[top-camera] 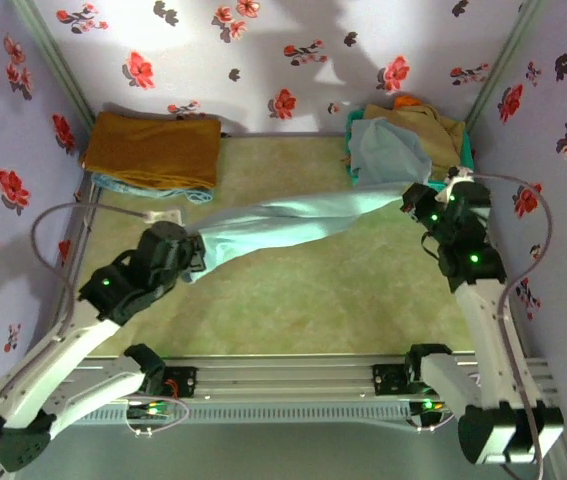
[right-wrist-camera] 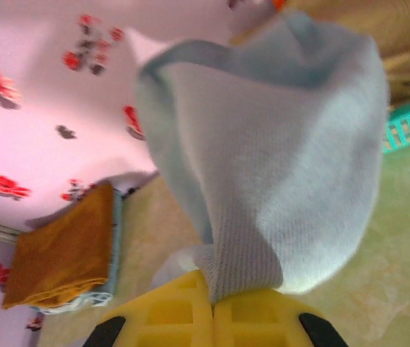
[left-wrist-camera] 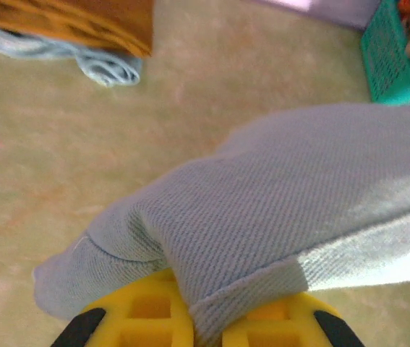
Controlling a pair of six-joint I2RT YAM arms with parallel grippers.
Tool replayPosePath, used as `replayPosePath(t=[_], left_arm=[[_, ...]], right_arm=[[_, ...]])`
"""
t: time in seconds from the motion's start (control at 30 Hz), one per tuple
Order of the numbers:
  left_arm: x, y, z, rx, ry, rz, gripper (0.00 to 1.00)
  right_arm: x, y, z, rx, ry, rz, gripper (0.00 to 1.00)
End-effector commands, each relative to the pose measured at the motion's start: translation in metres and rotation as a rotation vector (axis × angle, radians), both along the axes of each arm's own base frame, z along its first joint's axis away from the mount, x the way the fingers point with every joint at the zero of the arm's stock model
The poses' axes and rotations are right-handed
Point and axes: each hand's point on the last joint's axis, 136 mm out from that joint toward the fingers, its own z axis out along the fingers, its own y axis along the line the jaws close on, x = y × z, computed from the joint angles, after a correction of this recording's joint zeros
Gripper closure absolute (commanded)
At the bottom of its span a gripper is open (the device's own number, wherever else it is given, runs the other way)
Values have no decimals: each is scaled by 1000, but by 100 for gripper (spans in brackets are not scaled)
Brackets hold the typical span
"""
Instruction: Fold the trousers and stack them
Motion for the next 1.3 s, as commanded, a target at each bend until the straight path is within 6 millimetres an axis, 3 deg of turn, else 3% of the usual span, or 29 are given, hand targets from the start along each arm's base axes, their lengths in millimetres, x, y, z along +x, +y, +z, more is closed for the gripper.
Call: replayPosePath(t=[0.0,0.1,0.2,0.37,0.5,0.6,0.73,0.87,0.9,0.93,0.97,1.0,1.07,1.13,1.27], left_arm=[[-13,35,18,111,-15,43,100],[-23,44,41,77,-64,51,100],[-33,48,55,45,-86,32,100],[-47,44,61,-4,-96,-34,100],[-53,67,67,32,-127,44,100],[-50,79,62,80,-106,112,100],[-39,73,42,119,-54,127,100],[-18,64,19,112,6,167,100],[-14,66,13,106,19,190,100],[-10,68,9,97,30,211,100],[-4,72,5,76,36,243,100],[-1,75,-1,52,54,262,100],[5,81,-14,3,91,295,100],[9,85,-24,-43,114,318,100],[16,95,-35,-78,128,360,100]], right_arm=[[-27,-1,46,-20,-81,-19,100],[-52,14,86,-33,-170,30,100],[-72,26,113,-27,-237,74,100],[-81,50,134,13,-285,170,100],[-67,83,136,-4,-294,260,100],[-27,121,104,-48,-185,336,100],[39,161,60,-130,-77,387,100],[127,201,14,-141,37,465,100],[152,209,-4,-117,95,472,95],[172,213,-19,-106,147,462,83],[193,215,-31,-97,188,454,57],[207,216,-44,-96,238,454,45],[220,205,-57,-102,305,426,39],[212,194,-51,-110,302,407,30],[160,156,-25,-171,239,321,23]])
